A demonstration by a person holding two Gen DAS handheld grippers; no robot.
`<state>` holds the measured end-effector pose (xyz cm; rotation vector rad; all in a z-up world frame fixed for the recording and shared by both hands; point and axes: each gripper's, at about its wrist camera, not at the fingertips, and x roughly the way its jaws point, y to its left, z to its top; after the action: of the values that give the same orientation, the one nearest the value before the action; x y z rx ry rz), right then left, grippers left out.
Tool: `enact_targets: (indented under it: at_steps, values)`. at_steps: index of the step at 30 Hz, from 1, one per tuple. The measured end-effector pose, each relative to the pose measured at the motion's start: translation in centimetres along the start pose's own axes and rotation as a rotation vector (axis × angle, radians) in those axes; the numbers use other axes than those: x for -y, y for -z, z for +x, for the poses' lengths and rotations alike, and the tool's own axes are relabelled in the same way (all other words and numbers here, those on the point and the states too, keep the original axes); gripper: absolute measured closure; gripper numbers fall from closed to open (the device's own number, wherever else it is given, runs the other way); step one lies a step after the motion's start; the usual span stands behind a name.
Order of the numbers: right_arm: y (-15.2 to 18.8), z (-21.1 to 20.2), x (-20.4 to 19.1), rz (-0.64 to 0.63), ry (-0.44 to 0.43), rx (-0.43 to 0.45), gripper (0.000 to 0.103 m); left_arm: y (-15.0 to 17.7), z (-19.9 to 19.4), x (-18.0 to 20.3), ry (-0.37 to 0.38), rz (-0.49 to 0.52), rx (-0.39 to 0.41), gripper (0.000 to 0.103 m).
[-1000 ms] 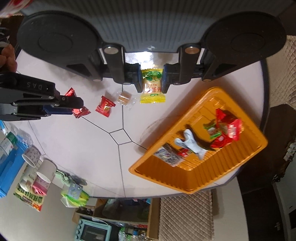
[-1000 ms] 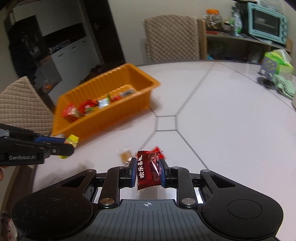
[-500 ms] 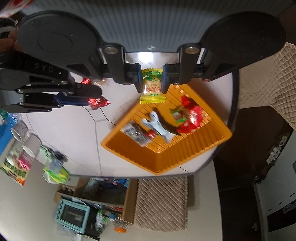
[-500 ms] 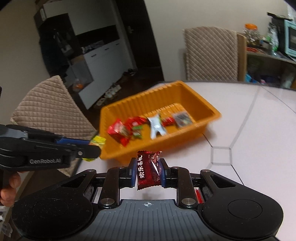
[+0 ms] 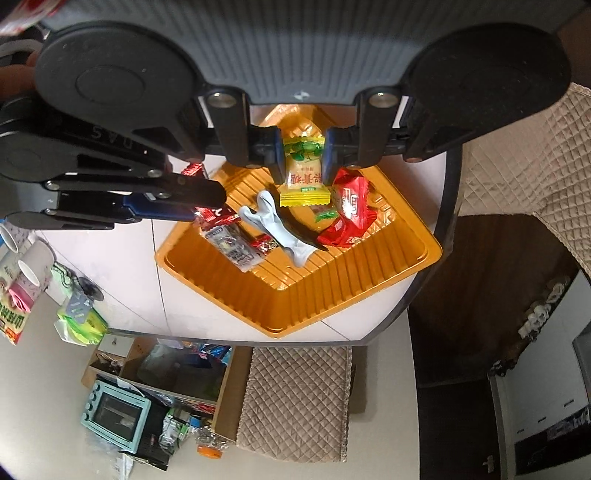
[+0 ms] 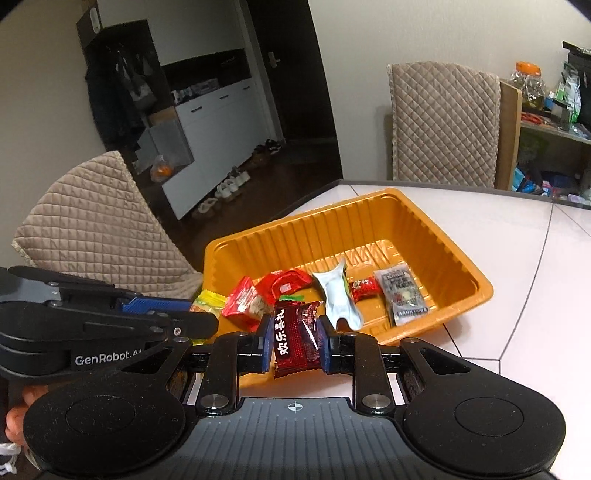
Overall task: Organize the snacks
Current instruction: 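Carry the dark red candy and yellow candy over the orange tray, then open both tools to drop the candies into the tray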
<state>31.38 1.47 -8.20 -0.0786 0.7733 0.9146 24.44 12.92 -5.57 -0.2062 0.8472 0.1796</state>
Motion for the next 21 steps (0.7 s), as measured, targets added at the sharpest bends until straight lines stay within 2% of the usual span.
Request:
enact_targets:
  at_steps: [10,21]
  values:
    - [-0.6,3.6,0.8,0.016,0.006,-0.029,0.078,-0.9,2.6,-1.5,0.0,-0.029,-0.035,0.085]
    - [-0.9,5.6,1.2,0.032,0.001,-0.059,0.078,-1.3,4.0,-2.1,0.009,-0.025,-0.063,0.085]
